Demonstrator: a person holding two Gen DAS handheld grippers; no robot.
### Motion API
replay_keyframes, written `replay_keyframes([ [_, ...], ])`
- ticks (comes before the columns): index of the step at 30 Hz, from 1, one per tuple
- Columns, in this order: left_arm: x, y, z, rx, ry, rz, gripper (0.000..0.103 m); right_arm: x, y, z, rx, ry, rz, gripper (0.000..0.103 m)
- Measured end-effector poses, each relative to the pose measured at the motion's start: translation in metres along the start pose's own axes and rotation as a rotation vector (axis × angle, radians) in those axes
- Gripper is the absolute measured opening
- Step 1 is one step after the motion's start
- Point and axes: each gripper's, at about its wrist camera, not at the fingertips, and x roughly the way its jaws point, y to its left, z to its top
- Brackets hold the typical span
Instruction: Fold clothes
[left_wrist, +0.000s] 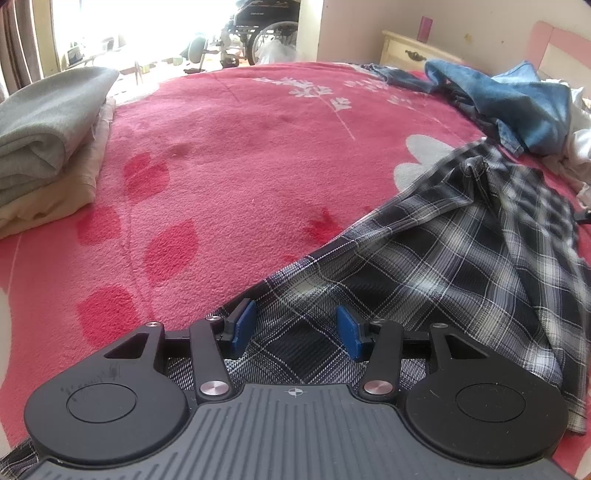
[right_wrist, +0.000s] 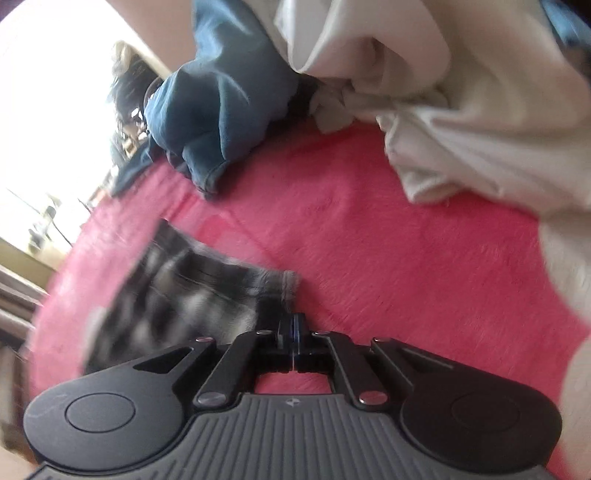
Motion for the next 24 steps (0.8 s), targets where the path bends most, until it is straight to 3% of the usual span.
replay_keyframes([
  [4, 0.000, 0.000, 0.000, 0.000, -0.001, -0.001, 0.049, -0.008, -0.003, 0.012, -0.055, -0.107, -0.163, 0.003],
  [5, 0.000, 0.000, 0.000, 0.001, -0.001, -0.002, 0.049, -0.012, 0.003, 0.011, -0.089, -0.123, -0.142, 0.003],
  [7, 0.000, -0.001, 0.000, 0.004, -0.001, -0.002, 0.049, -0.021, 0.015, 0.007, -0.164, -0.154, -0.089, 0.003],
  [9, 0.000, -0.001, 0.000, 0.004, -0.001, -0.003, 0.049, -0.027, 0.052, -0.013, -0.372, -0.128, 0.072, 0.004],
  [13, 0.000, -0.001, 0.000, 0.001, -0.002, 0.000, 0.049, -0.020, 0.114, -0.073, -0.804, 0.022, 0.305, 0.003],
  [14, 0.000, -0.001, 0.000, 0.001, -0.001, 0.000, 0.049, -0.013, 0.116, -0.085, -0.878, 0.057, 0.305, 0.001],
  [15, 0.000, 0.000, 0.001, -0.001, -0.001, 0.000, 0.049, -0.007, 0.118, -0.095, -0.950, 0.091, 0.300, 0.000],
  [17, 0.000, 0.000, 0.001, -0.004, -0.001, -0.002, 0.049, 0.002, 0.097, -0.091, -0.961, 0.043, 0.276, 0.000],
  [20, 0.001, 0.000, 0.001, 0.001, -0.004, -0.002, 0.049, 0.002, 0.060, -0.051, -0.803, -0.004, 0.186, 0.000],
  [24, 0.001, 0.001, 0.001, 0.005, -0.008, -0.004, 0.049, 0.001, 0.035, -0.017, -0.768, -0.100, -0.110, 0.003],
])
